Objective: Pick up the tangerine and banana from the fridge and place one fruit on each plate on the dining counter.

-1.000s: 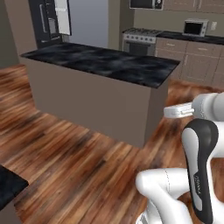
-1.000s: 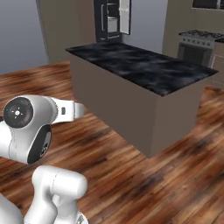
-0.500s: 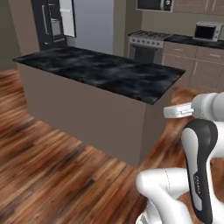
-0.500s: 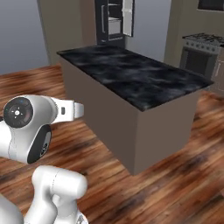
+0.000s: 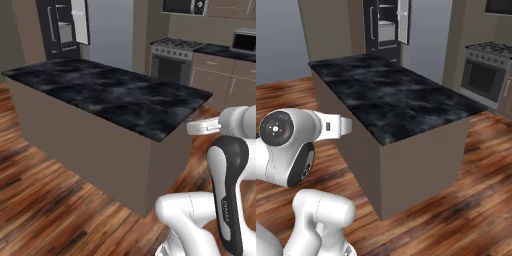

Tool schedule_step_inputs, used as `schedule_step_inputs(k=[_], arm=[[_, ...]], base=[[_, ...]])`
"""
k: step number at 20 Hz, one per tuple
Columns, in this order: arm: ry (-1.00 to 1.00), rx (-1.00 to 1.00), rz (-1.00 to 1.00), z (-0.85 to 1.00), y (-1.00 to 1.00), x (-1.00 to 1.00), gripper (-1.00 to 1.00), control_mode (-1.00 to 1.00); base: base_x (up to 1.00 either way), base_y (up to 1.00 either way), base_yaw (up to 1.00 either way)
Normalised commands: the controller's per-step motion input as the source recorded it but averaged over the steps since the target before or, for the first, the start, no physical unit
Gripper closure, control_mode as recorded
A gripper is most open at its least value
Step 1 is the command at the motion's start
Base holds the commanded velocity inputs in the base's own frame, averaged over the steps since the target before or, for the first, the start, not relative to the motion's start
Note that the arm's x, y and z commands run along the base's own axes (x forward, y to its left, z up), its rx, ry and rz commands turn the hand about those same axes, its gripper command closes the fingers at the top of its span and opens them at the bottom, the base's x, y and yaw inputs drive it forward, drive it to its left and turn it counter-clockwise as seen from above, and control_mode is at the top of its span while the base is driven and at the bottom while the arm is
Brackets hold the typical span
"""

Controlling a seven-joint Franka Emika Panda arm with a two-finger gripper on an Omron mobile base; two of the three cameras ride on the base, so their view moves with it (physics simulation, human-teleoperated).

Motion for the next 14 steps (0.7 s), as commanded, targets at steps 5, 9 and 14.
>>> schedule_step_inputs(k=[5, 9, 14], arm=[[0.00, 0.00, 0.00, 0.00, 0.00, 0.00, -1.00, 1.00], [0.00, 0.00, 0.00, 0.00, 0.00, 0.00, -1.00, 1.00], [0.00, 0.00, 0.00, 0.00, 0.00, 0.00, -1.00, 1.00]], base=[[0.58, -1.00, 0.21], [0.57, -1.00, 0.20], [0.58, -1.00, 0.19]])
